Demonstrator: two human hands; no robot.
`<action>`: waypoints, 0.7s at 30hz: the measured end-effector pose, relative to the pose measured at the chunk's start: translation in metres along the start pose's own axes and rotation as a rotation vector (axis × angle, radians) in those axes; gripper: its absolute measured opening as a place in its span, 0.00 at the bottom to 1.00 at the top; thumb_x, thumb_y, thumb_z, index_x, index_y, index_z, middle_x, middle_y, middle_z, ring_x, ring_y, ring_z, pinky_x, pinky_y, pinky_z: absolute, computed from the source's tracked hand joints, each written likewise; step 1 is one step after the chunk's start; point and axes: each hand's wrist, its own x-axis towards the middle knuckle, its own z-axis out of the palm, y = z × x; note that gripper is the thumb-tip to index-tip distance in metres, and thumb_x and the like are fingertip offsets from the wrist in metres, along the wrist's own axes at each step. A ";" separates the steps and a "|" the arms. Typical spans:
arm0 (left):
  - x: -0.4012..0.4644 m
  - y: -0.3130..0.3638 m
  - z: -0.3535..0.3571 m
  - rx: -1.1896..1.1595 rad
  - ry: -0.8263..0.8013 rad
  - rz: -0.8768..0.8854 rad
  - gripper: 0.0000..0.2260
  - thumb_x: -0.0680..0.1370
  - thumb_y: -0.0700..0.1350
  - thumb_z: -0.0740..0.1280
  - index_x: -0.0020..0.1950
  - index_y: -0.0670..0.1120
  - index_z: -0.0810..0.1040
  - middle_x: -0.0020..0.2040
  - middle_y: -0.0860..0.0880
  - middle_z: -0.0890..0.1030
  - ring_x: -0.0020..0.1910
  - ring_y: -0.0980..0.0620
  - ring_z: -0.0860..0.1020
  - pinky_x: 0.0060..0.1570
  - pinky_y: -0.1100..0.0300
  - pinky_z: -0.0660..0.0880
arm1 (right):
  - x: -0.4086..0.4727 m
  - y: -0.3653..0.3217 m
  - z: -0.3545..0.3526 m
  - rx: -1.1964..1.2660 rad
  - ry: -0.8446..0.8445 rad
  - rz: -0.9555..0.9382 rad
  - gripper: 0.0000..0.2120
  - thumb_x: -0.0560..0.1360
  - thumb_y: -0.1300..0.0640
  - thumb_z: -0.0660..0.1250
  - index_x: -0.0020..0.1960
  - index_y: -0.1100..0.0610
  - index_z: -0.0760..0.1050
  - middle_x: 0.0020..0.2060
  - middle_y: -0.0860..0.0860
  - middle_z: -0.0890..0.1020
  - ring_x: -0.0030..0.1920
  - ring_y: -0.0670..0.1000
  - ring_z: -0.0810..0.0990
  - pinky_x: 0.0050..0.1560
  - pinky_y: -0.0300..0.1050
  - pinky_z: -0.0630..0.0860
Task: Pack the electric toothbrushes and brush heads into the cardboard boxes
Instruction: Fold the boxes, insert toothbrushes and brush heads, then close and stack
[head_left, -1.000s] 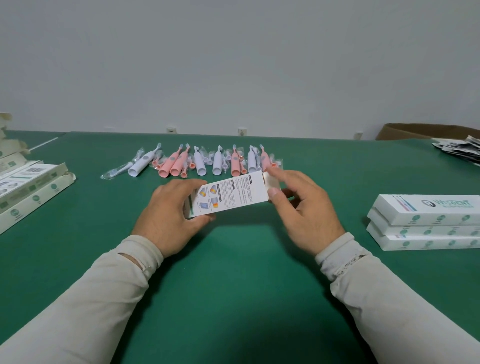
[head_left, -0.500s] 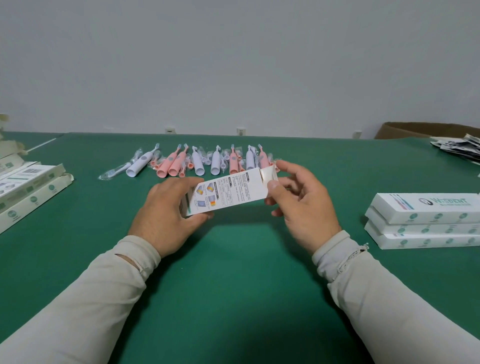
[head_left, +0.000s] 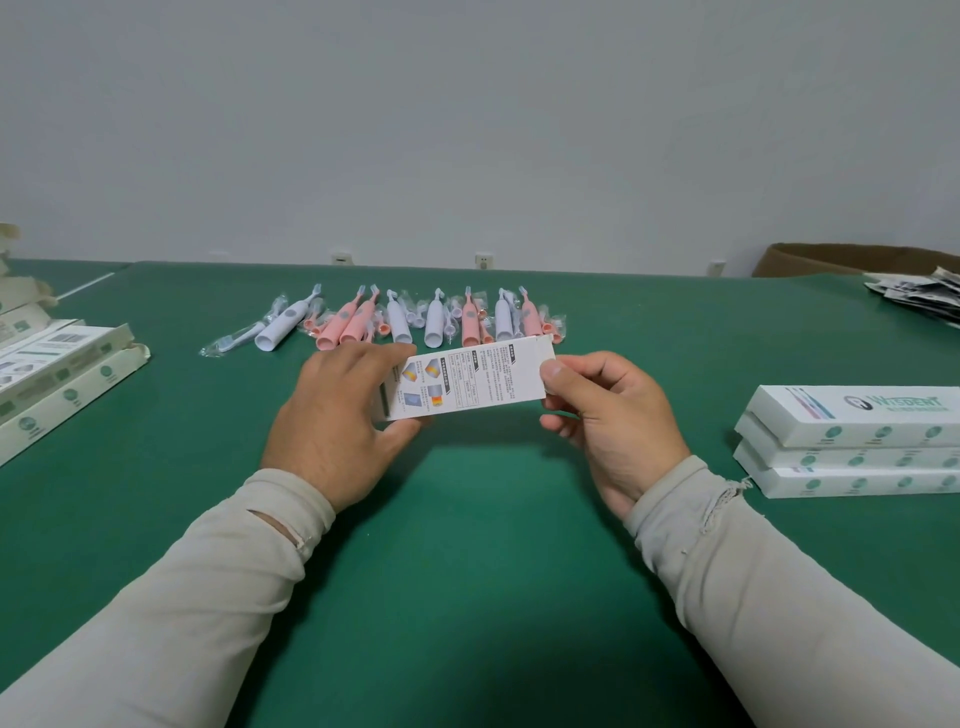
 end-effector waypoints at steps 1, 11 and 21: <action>0.000 0.000 0.000 0.004 0.003 0.005 0.27 0.71 0.50 0.75 0.69 0.56 0.73 0.64 0.54 0.75 0.64 0.46 0.68 0.57 0.48 0.72 | 0.000 0.000 0.000 0.004 0.002 0.006 0.05 0.74 0.63 0.74 0.41 0.57 0.80 0.33 0.51 0.82 0.32 0.47 0.79 0.32 0.37 0.77; -0.003 0.000 -0.002 0.026 -0.001 0.022 0.29 0.71 0.52 0.76 0.71 0.55 0.72 0.66 0.52 0.74 0.65 0.45 0.70 0.55 0.44 0.74 | -0.001 0.012 0.010 -0.276 0.083 -0.161 0.07 0.76 0.58 0.72 0.41 0.50 0.82 0.40 0.45 0.87 0.38 0.43 0.82 0.44 0.47 0.81; -0.010 0.009 -0.007 -0.236 -0.037 0.131 0.26 0.69 0.46 0.79 0.62 0.62 0.74 0.55 0.62 0.75 0.55 0.58 0.74 0.54 0.52 0.76 | -0.008 -0.026 -0.009 -0.362 0.334 -0.111 0.06 0.78 0.56 0.68 0.45 0.47 0.78 0.47 0.45 0.83 0.33 0.37 0.79 0.41 0.34 0.76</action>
